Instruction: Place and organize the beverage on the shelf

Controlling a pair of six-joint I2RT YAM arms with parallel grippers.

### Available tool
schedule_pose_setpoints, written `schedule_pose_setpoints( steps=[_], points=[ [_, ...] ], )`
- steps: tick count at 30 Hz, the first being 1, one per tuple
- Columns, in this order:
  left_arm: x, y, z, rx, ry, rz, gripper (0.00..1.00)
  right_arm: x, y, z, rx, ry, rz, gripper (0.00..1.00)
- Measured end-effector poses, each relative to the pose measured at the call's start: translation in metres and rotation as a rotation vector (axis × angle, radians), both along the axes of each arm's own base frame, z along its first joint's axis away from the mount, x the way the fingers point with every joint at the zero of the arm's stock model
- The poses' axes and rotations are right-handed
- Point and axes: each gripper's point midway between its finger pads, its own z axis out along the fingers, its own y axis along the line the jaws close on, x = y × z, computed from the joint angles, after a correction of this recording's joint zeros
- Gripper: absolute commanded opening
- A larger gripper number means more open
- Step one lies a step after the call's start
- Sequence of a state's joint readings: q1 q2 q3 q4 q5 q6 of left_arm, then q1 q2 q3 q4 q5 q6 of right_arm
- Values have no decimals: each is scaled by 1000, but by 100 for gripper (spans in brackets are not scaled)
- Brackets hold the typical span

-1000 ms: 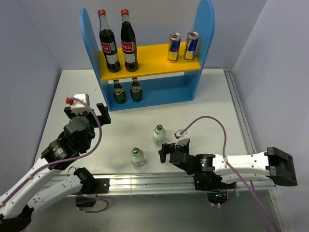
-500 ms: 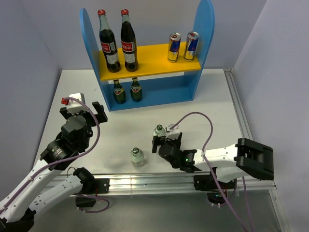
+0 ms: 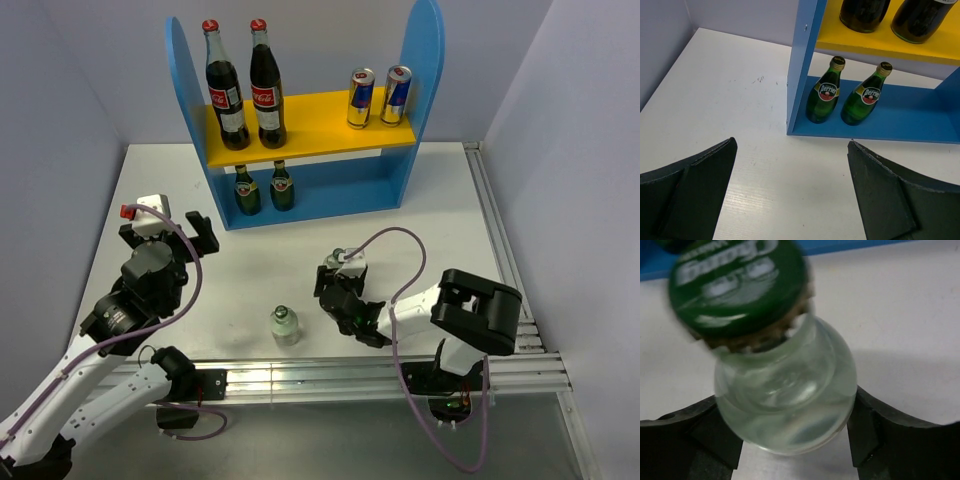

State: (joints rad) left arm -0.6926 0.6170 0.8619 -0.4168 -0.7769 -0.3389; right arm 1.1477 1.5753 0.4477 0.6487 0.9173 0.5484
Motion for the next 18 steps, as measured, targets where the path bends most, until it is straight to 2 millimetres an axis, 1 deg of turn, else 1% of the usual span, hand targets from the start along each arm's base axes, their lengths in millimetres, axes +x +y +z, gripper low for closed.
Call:
schedule_pose_setpoints(
  steps=[1, 2, 3, 4, 5, 6, 7, 8, 13, 15, 18],
  points=[
    [1, 0, -1, -1, 0, 2, 99, 3, -1, 1, -2, -10, -15, 58],
    [1, 1, -1, 0, 1, 2, 99, 7, -2, 2, 3, -17, -27, 54],
    [1, 1, -2, 0, 2, 2, 99, 10, -2, 1, -3, -22, -36, 43],
    [1, 1, -1, -2, 1, 2, 99, 13, -2, 2, -6, -26, -45, 40],
    [2, 1, -1, -3, 0, 1, 99, 16, -2, 2, -11, -27, -54, 34],
    [1, 1, -1, -4, -1, 0, 99, 19, -1, 3, -15, -26, -60, 15],
    [1, 0, -2, -5, -1, -2, 99, 23, -1, 3, -22, -21, -66, 7],
    [1, 0, -2, -5, -1, -3, 99, 26, -1, 3, -32, -15, -69, 0],
    [1, 1, -1, -8, -5, -3, 99, 45, -10, 11, -72, 14, -112, 0],
    [1, 0, -1, -9, -6, -4, 99, 58, -18, 24, -73, 15, -138, 0],
    [0, 0, -2, -10, -7, -7, 99, 79, -30, 48, -59, -4, -179, 0]
  ],
)
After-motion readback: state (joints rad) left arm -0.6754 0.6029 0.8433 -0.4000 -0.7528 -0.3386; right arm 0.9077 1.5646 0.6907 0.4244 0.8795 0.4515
